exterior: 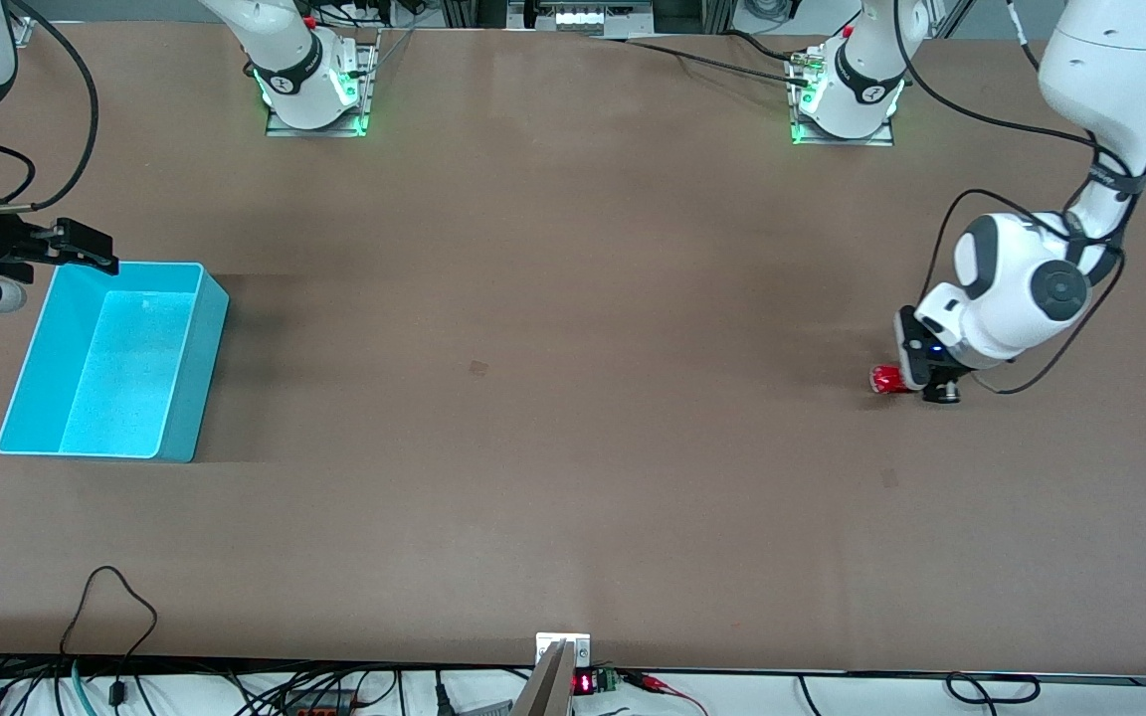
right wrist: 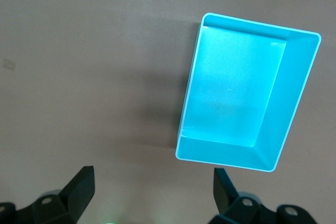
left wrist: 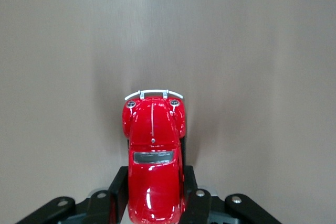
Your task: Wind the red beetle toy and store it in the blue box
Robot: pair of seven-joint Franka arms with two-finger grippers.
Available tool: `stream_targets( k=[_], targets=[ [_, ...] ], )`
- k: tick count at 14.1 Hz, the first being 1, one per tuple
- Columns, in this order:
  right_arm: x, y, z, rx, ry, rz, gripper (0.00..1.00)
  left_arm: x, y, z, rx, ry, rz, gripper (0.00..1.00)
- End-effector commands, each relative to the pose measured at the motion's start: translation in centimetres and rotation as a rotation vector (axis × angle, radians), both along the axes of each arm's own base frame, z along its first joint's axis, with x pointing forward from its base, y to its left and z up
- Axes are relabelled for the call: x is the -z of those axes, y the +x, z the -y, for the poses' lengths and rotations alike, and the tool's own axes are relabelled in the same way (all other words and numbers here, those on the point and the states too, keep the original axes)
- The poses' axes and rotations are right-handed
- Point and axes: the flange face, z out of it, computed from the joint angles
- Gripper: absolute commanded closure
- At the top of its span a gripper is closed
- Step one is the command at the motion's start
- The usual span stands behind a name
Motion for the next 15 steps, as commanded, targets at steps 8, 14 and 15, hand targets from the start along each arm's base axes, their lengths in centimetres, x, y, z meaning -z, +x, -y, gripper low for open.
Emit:
stream_targets(
  k=[8, 14, 15],
  targets=[
    [-0.3, 0.0, 0.0, 0.008, 0.005, 0.008, 0.0, -3.6, -1.0, -4.2, 0.196, -0.024, -0.105, 0.0],
    [-0.3, 0.0, -0.1, 0.008, 0.005, 0.008, 0.0, -18.9, 2.3, 10.5, 0.365, -0.077, 0.002, 0.0],
    [-0.3, 0.0, -0.1, 0.006, 0.005, 0.008, 0.0, -19.4, 2.5, 12.4, 0.365, -0.113, 0.015, 0.0]
  ],
)
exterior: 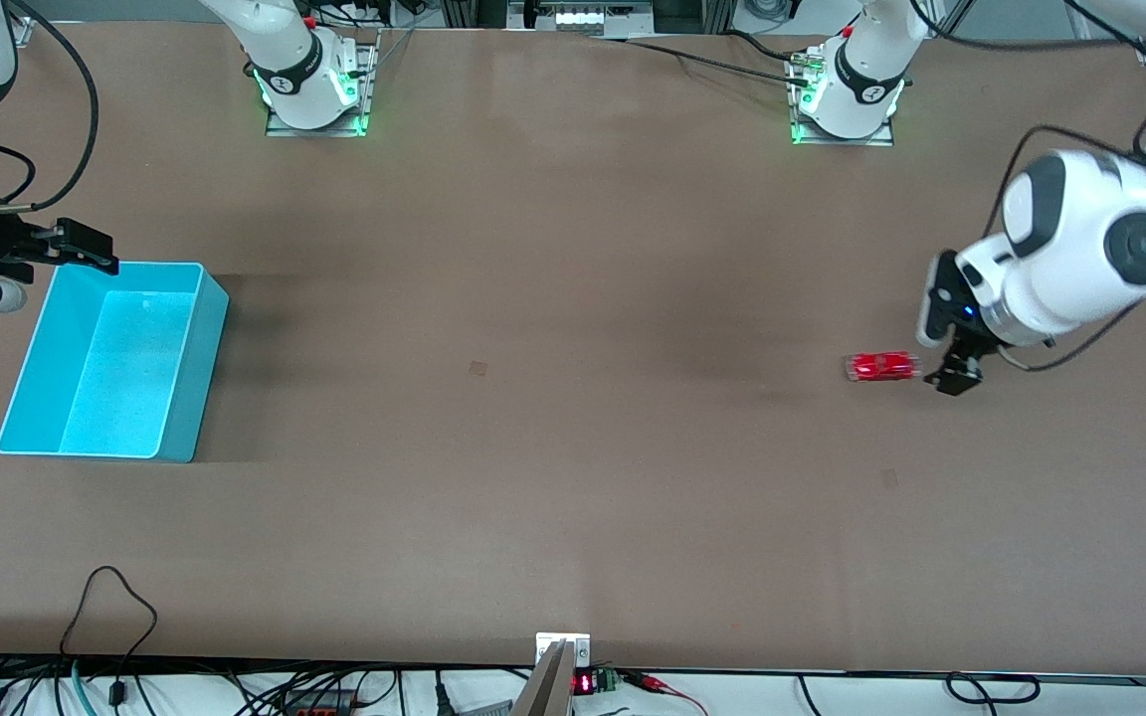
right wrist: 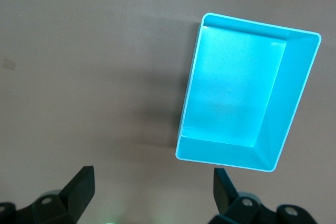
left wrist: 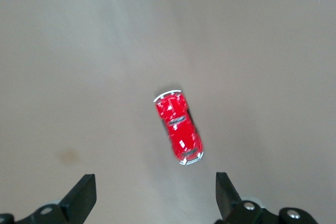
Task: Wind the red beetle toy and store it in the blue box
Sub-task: 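Release the car and lift the left gripper away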
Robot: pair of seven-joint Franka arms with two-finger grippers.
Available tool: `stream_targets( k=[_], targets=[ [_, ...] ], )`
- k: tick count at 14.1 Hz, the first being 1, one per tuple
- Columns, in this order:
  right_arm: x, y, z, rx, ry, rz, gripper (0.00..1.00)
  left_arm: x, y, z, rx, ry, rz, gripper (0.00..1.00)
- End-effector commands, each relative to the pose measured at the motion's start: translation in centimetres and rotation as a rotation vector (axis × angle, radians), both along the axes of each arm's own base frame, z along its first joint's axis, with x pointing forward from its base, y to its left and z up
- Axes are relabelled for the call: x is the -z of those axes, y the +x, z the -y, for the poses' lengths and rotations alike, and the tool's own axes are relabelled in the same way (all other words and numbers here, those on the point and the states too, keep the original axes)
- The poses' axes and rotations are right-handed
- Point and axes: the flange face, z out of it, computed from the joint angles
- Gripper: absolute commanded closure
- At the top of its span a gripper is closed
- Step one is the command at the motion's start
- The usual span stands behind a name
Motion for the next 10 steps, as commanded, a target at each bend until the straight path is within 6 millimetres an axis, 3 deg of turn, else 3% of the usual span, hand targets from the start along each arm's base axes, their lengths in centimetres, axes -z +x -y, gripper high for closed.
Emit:
stream_targets(
  k=[1, 3, 5, 8, 10],
  targets=[
    [-0.3, 0.0, -0.1, 0.007, 0.005, 0.008, 0.0, -1.2, 0.1, 4.3, -0.014, -0.099, 0.002, 0.0],
    [-0.2, 0.0, 0.0, 0.008, 0.008, 0.007, 0.0, -1.0, -0.1, 6.7, -0.143, -0.141, -0.024, 0.0],
    [0.1, 0.2, -0.2, 0.006, 0.009, 0.002, 0.0, -2.2, 0.5, 9.9, -0.295, -0.148, -0.026, 0.0],
    [0.6, 0.4, -0.4, -0.011, 0.014, -0.006, 0.0, -3.8, 1.7, 11.1, -0.655, -0.164, -0.045, 0.0],
    [0.6, 0.4, -1.8, -0.03, 0.018, -0.006, 0.0, -4.4, 1.8, 11.6, -0.867, -0.167, -0.067, 0.0]
  ],
)
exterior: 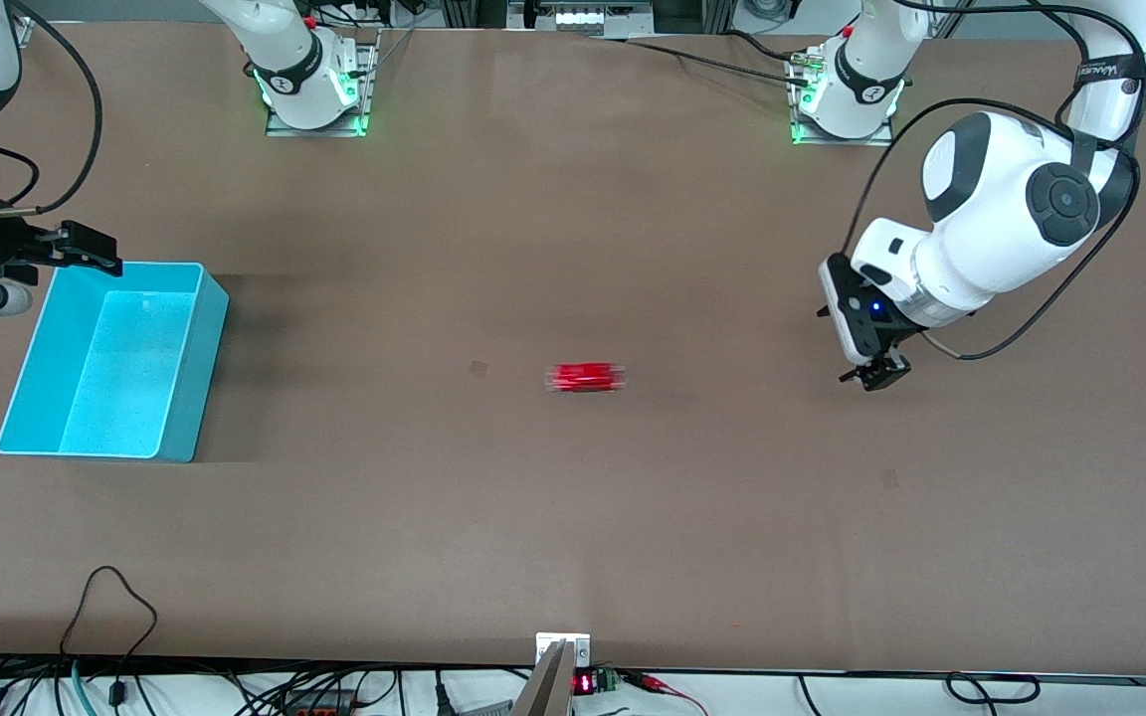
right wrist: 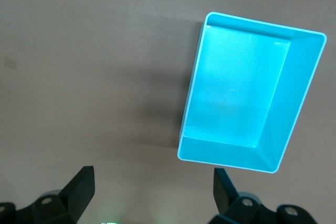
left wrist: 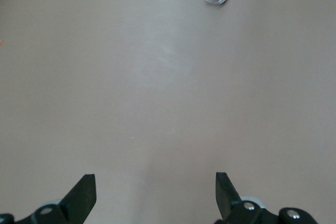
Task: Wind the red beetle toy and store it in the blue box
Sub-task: 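Release the car and lift the left gripper away, then move the right gripper over the car while the left gripper withdraws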
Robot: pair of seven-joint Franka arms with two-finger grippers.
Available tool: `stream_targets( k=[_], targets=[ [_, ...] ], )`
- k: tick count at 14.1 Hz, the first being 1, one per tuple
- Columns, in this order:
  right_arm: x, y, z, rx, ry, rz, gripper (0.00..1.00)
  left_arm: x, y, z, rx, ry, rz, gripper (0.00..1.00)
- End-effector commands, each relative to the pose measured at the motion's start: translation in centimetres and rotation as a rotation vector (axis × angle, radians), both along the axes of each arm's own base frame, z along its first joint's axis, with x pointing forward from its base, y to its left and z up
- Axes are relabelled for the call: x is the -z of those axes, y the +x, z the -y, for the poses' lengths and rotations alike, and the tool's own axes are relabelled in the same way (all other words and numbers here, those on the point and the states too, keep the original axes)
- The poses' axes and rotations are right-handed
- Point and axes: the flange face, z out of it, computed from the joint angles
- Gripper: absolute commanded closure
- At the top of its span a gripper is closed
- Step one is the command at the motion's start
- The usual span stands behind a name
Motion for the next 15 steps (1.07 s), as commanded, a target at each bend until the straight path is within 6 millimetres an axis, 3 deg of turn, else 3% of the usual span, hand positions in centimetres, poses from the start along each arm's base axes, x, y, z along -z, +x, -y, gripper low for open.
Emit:
stream_targets(
  k=[1, 3, 5, 8, 10, 12, 15],
  targets=[
    [0.3, 0.3, -2.3, -0.032, 0.009, -0.001, 0.0, -1.7, 1.5, 0.0, -0.306, -0.031, -0.035, 0.0],
    [2.6, 1.0, -4.4, -0.072, 0.005, -0.042, 0.0, -2.6, 2.2, -1.4, -0.529, -0.036, -0.058, 0.0],
    [4.2, 1.3, -5.4, -0.08, 0.008, -0.073, 0.0, -3.6, 3.3, -4.1, -0.694, -0.031, -0.056, 0.0],
    [5.0, 1.3, -6.3, -0.083, 0.044, -0.093, 0.0, -5.7, 4.0, -8.3, -0.904, 0.057, -0.085, 0.0],
    [6.0, 1.1, -8.2, -0.119, 0.06, -0.115, 0.0, -8.1, 3.5, -8.9, -1.092, 0.074, -0.142, 0.0],
    [7.5, 0.3, -8.7, -0.167, 0.063, -0.147, 0.0, -10.8, 3.3, -9.3, -1.142, 0.056, -0.114, 0.0],
    [10.4, -1.4, -9.7, -0.349, 0.099, -0.153, 0.0, -12.1, 2.7, -11.1, -1.175, 0.062, -0.122, 0.0]
  ],
)
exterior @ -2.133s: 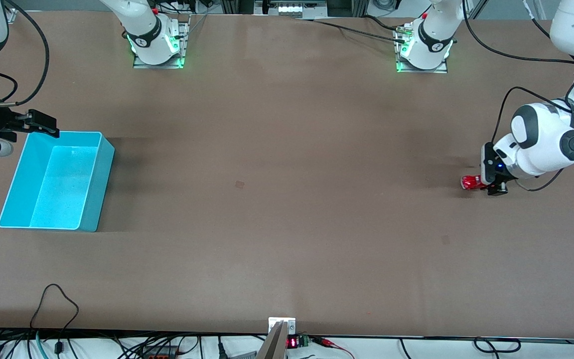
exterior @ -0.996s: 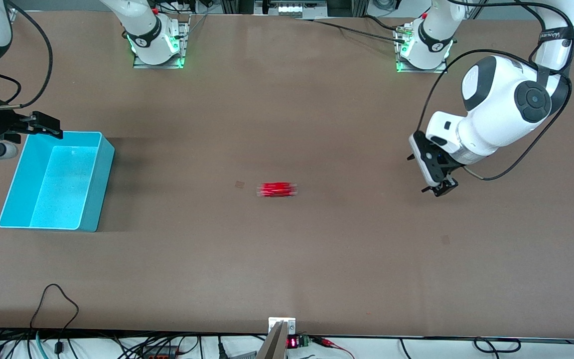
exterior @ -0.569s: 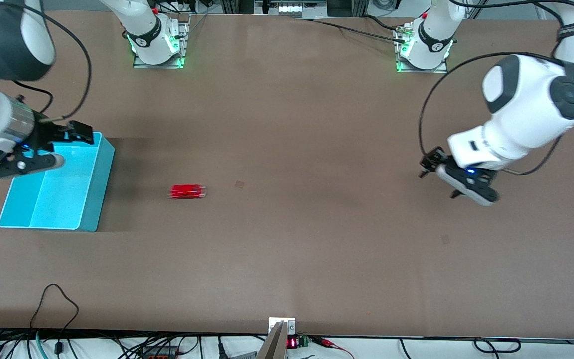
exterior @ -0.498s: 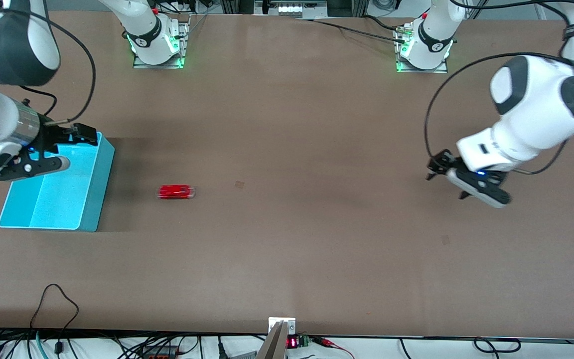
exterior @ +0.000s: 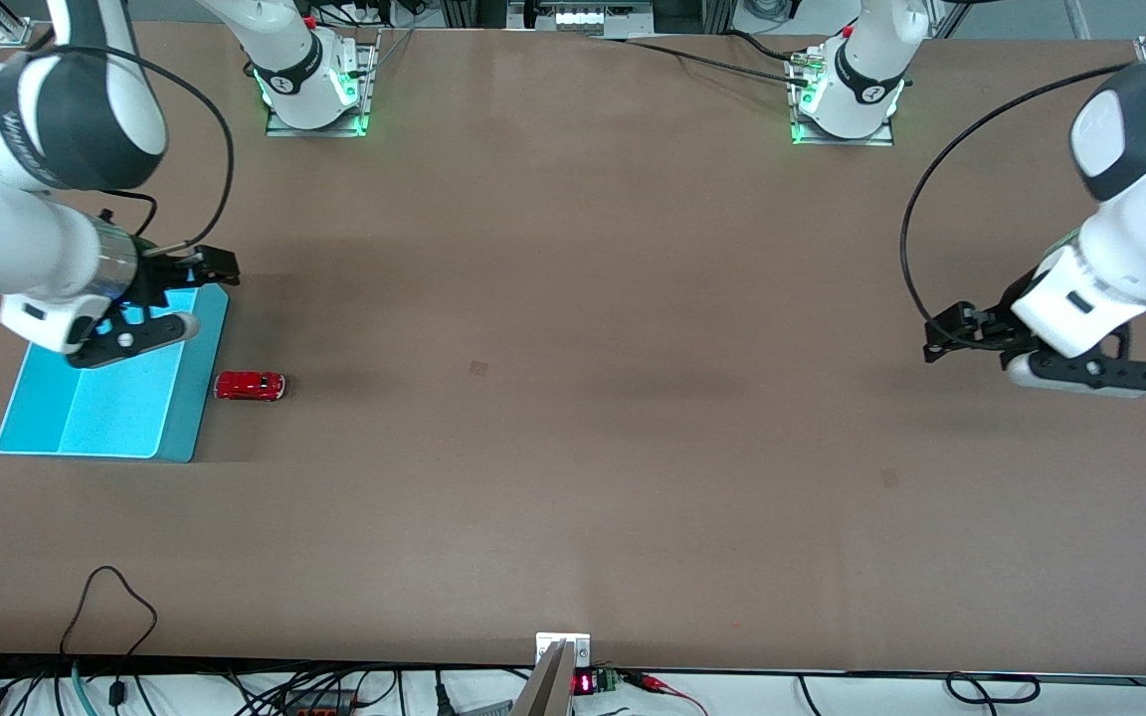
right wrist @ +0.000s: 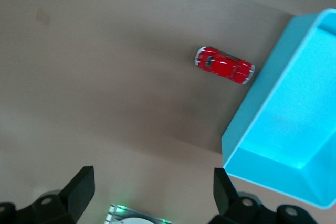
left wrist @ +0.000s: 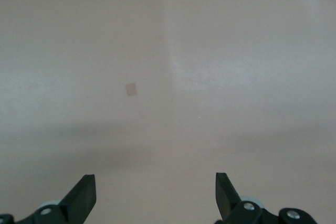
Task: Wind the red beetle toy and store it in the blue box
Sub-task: 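Move the right gripper over the car while the left gripper withdraws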
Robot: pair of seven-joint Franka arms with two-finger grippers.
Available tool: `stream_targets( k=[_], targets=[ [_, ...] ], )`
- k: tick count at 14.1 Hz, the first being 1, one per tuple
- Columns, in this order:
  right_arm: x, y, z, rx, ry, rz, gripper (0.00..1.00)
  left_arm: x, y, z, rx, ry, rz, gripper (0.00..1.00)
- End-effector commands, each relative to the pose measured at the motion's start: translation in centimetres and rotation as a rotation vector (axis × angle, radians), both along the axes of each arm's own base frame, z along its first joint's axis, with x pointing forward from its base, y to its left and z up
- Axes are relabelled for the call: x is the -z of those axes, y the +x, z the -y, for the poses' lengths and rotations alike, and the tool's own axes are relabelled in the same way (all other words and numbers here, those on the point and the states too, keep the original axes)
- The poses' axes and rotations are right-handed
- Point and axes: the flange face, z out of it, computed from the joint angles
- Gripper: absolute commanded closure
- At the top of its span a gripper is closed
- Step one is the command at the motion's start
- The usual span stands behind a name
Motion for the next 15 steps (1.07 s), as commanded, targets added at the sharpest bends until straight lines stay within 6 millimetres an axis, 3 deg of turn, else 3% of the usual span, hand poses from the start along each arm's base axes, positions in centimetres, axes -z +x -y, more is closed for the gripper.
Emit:
stream_targets(
  k=[1, 3, 5, 8, 11, 15],
  targets=[
    [2.6, -2.8, -0.2, -0.154, 0.057, 0.02, 0.0, -1.6, -0.6, -1.7, -0.051, 0.018, -0.035, 0.0],
    [5.3, -5.1, -1.1, -0.342, 0.078, 0.065, 0.0, -2.7, -1.7, -2.3, -0.102, 0.018, -0.082, 0.0],
    [7.6, -6.2, -0.3, -0.516, 0.061, 0.104, 0.0, -3.9, -3.0, -2.5, -0.111, 0.021, -0.091, 0.0],
    [10.9, -6.7, 2.5, -0.777, 0.11, 0.164, 0.0, -5.2, -4.6, -2.5, -0.113, 0.022, -0.089, 0.0],
    [13.5, -6.2, 3.5, -1.042, 0.121, 0.216, 0.0, -5.6, -5.8, -2.9, -0.108, 0.024, -0.081, 0.0],
    [18.1, -5.1, 6.3, -1.168, 0.149, 0.23, 0.0, -4.2, -7.5, -2.7, -0.102, 0.026, -0.065, 0.0]
  ],
)
